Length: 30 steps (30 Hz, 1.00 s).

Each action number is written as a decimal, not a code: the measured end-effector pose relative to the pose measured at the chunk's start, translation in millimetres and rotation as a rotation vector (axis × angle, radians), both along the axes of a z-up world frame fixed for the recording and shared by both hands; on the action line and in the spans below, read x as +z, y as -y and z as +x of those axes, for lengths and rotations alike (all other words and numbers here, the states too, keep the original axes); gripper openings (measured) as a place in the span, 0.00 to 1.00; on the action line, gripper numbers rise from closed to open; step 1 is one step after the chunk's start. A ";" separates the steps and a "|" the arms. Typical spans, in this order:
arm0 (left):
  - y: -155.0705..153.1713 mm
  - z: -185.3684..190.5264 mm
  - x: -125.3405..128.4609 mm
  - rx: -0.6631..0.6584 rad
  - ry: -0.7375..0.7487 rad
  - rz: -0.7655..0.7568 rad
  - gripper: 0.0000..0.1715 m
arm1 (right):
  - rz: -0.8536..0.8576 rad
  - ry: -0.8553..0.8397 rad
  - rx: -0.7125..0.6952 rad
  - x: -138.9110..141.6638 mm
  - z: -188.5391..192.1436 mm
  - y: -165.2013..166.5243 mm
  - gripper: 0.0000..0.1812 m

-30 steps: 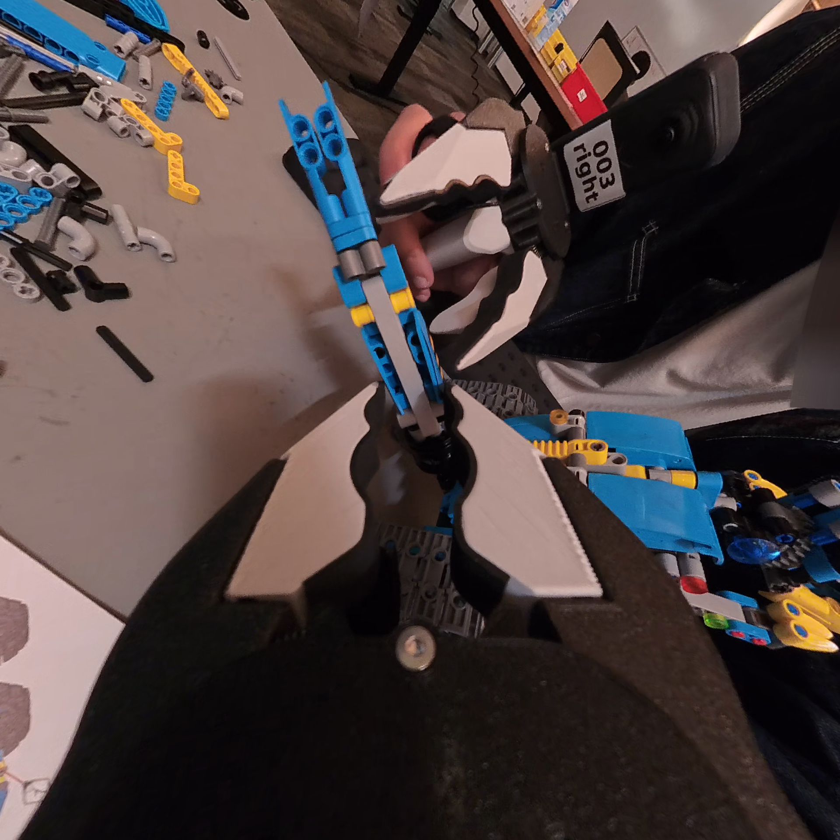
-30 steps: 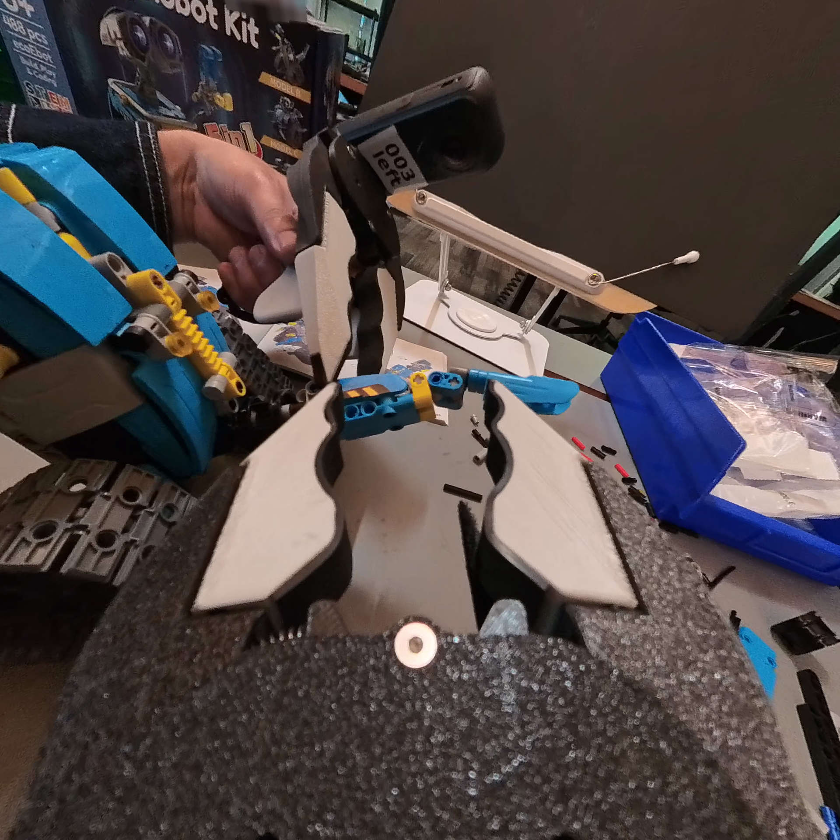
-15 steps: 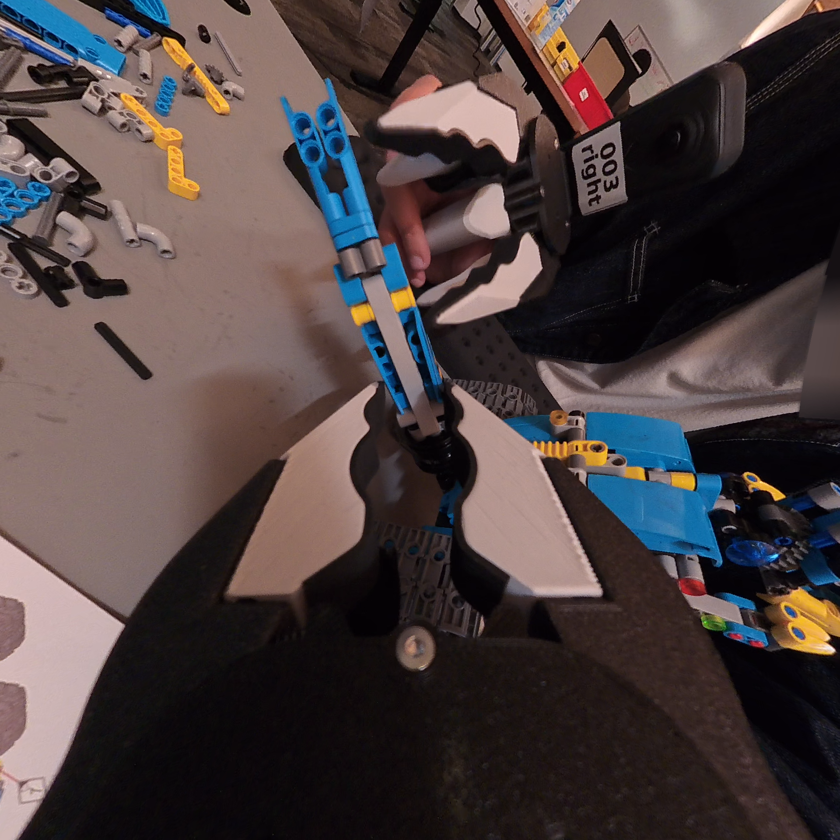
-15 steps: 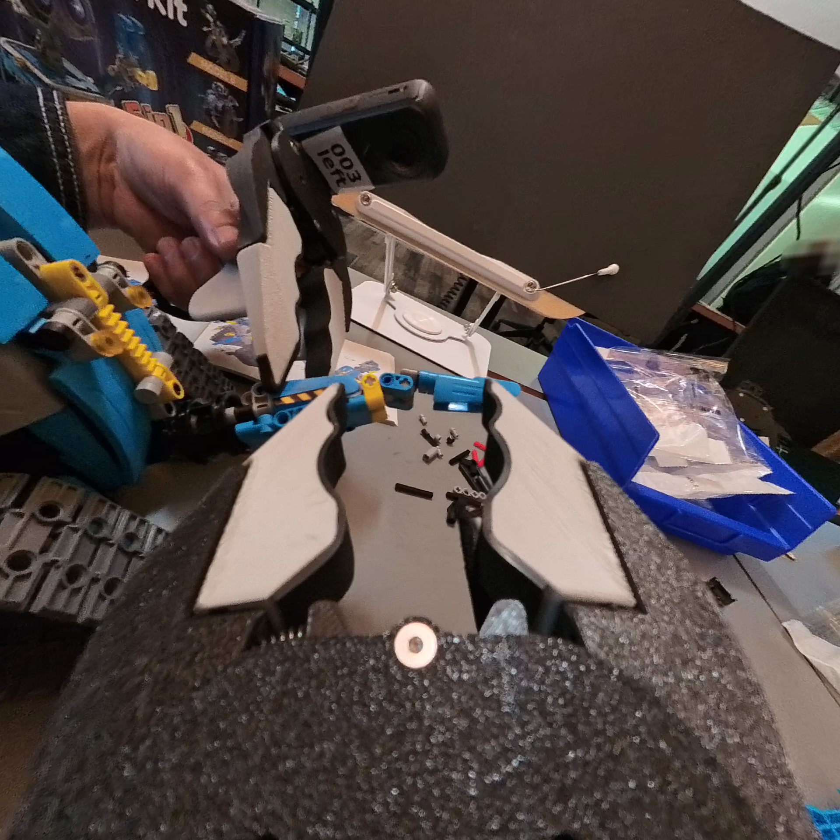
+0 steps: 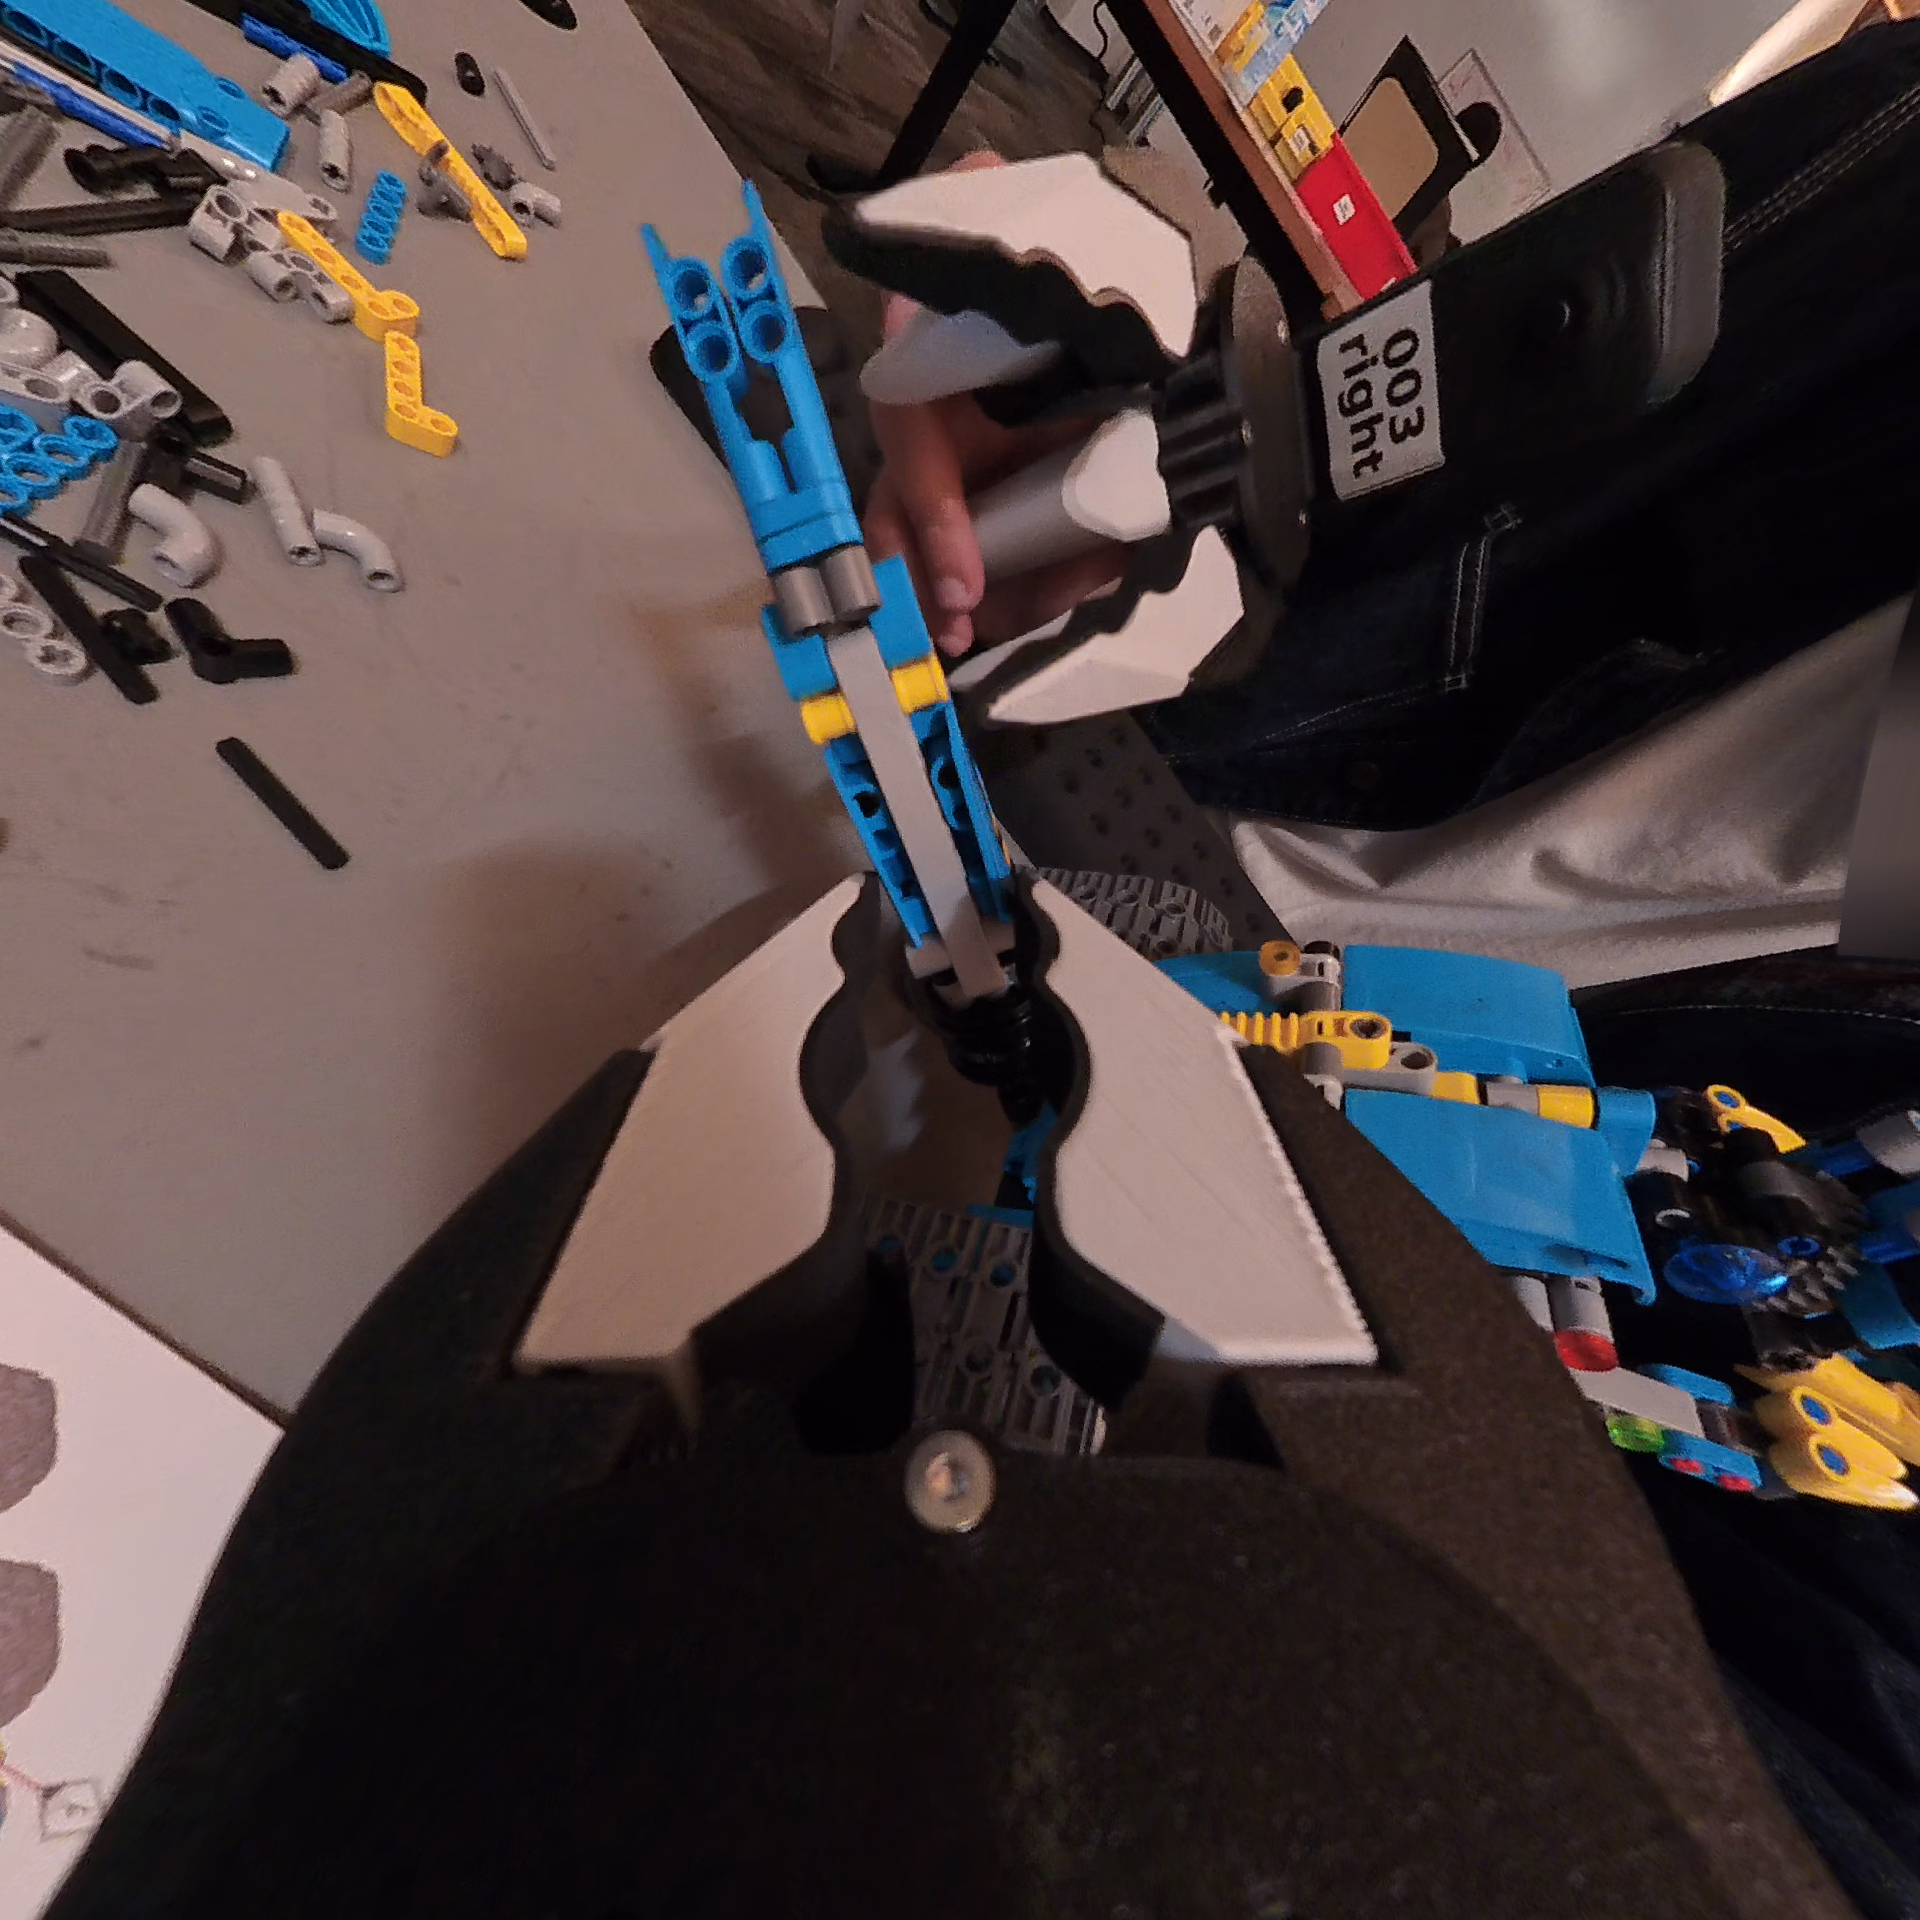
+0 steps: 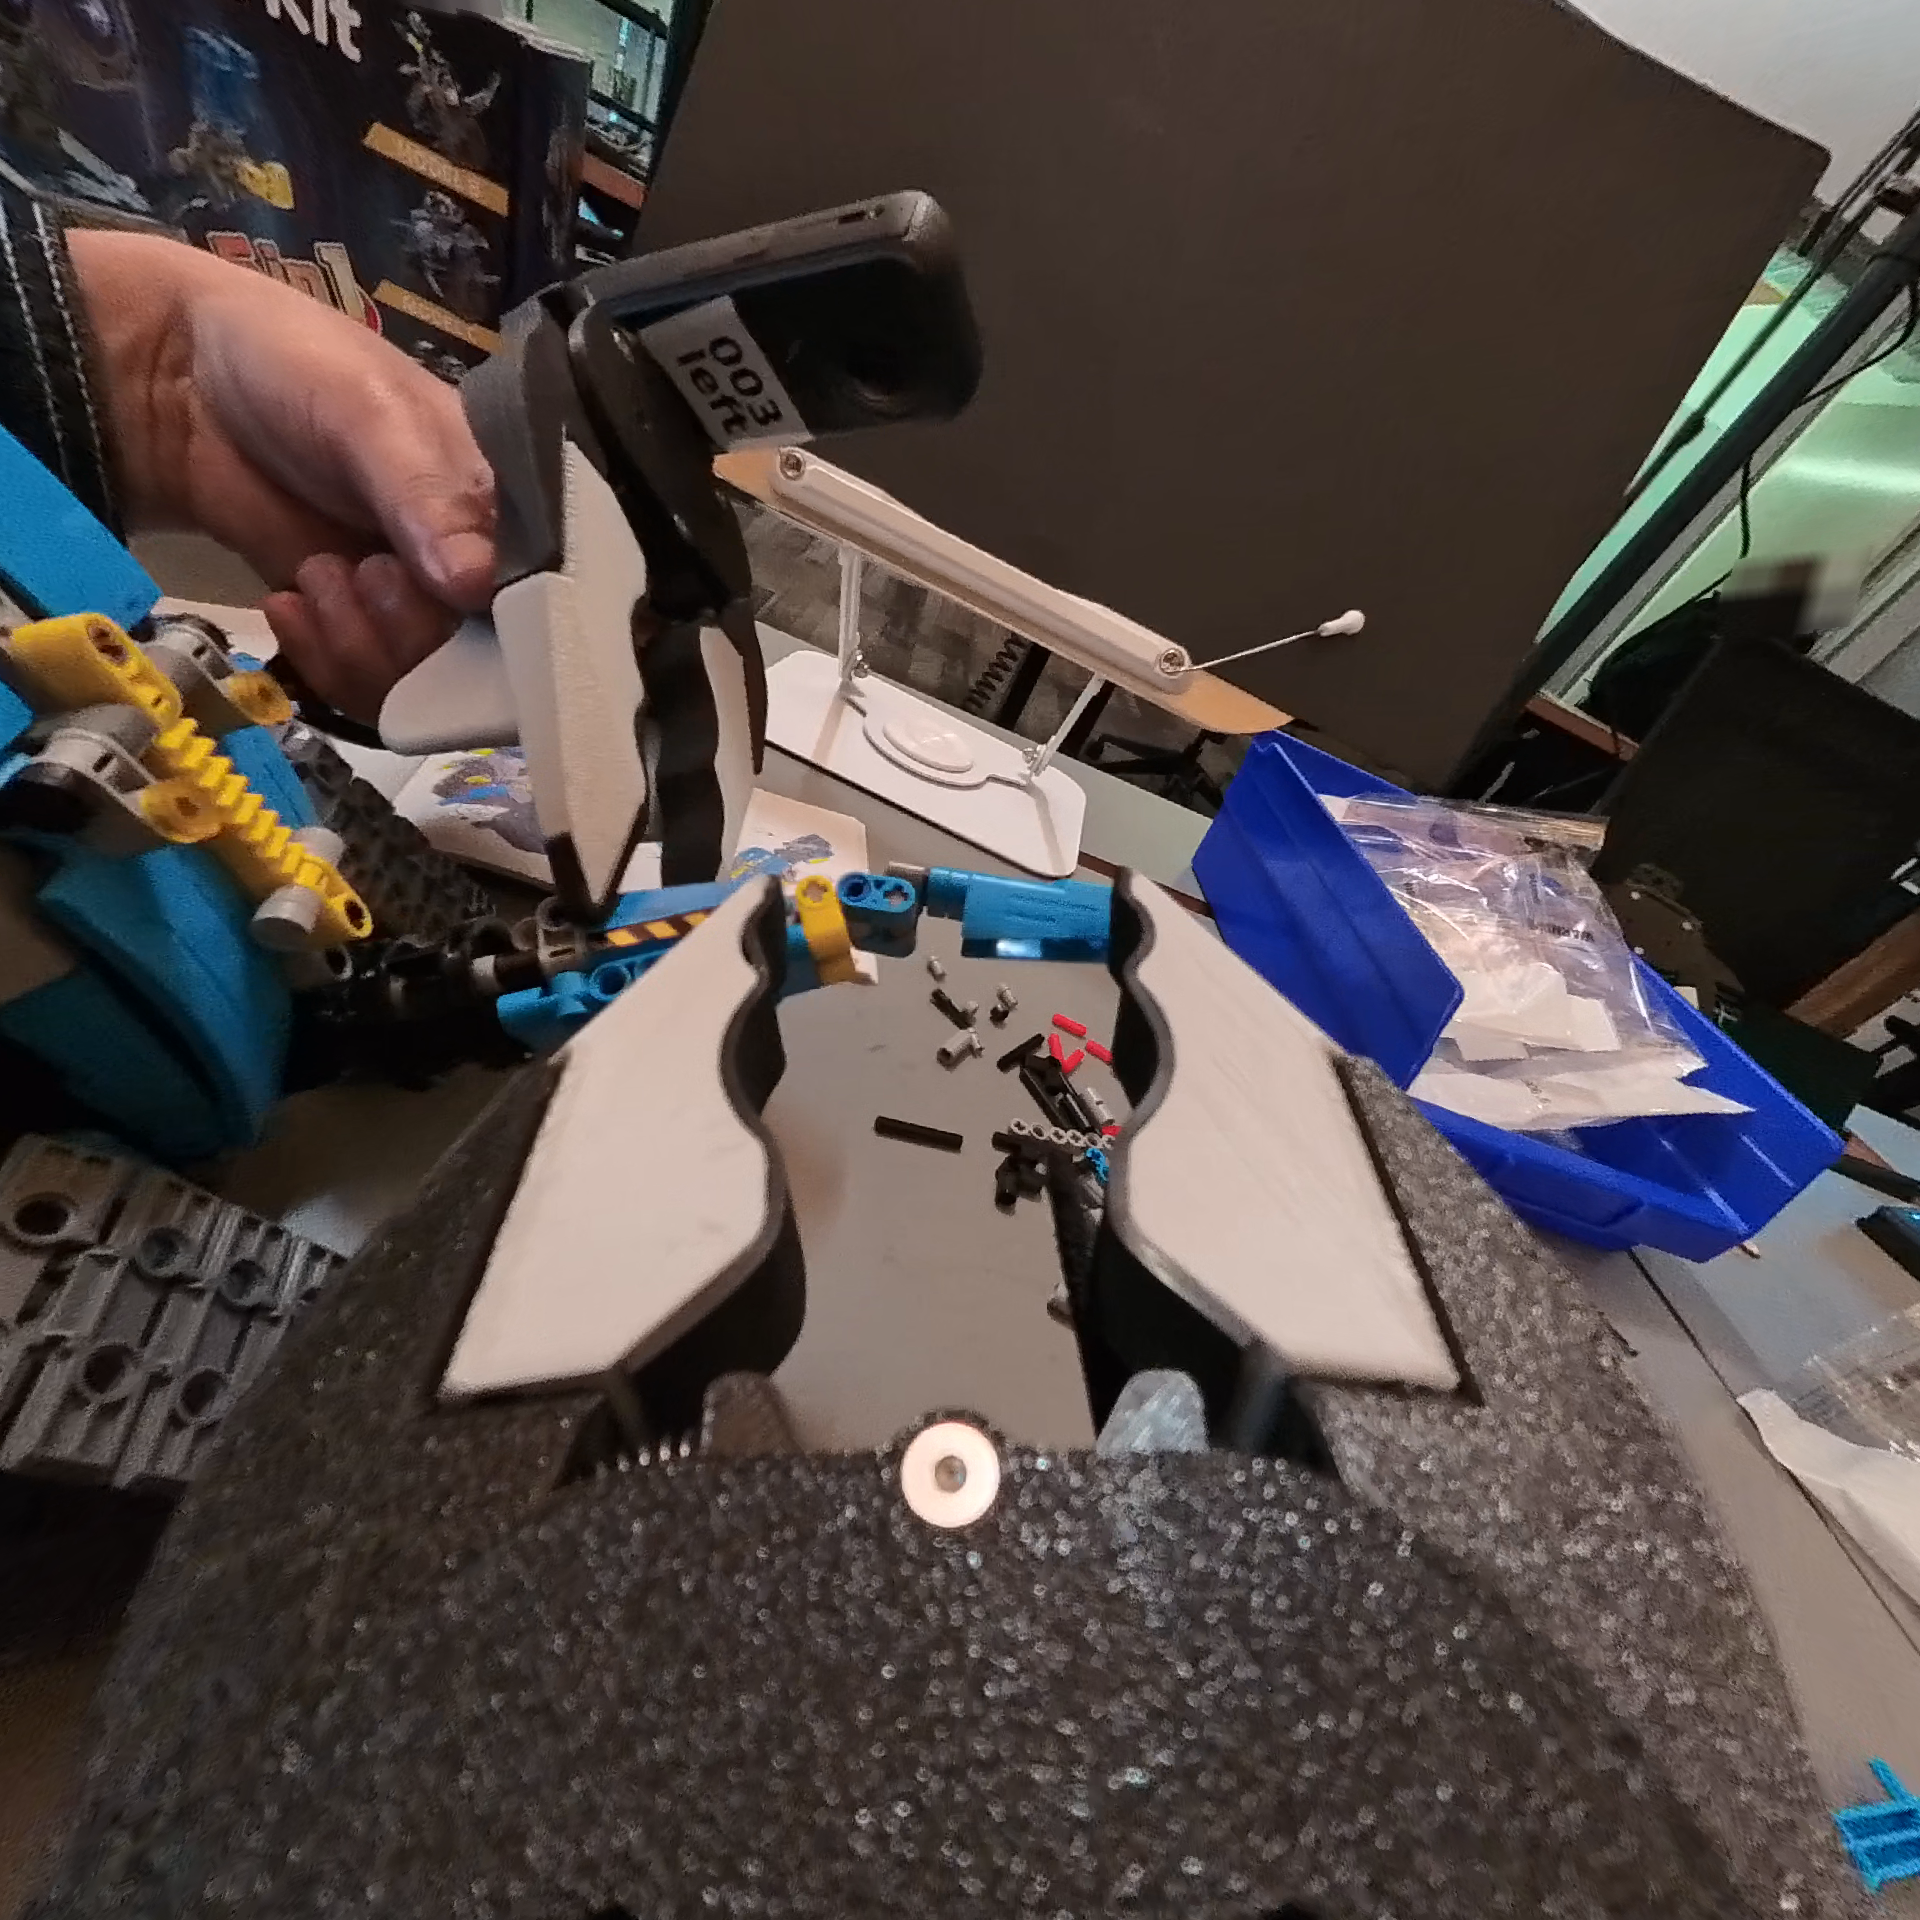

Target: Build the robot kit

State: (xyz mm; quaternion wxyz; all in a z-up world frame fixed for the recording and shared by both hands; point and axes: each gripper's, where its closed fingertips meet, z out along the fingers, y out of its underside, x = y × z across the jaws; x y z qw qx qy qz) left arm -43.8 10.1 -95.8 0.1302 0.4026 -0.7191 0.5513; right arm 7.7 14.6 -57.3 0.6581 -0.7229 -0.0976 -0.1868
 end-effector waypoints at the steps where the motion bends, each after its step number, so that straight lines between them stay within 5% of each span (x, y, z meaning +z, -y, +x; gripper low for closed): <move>1: -0.3 -0.2 0.1 0.000 0.000 0.001 0.15 | 0.007 0.006 0.000 1.5 -0.7 0.3 0.34; 24: -0.7 -0.6 -0.1 0.001 -0.009 -0.003 0.15 | -0.006 -0.003 0.033 0.9 -11.0 -4.9 0.35; 30: -5.2 5.2 -4.4 0.036 -0.021 0.008 0.26 | -0.045 0.024 0.089 -9.2 -23.4 -1.5 0.37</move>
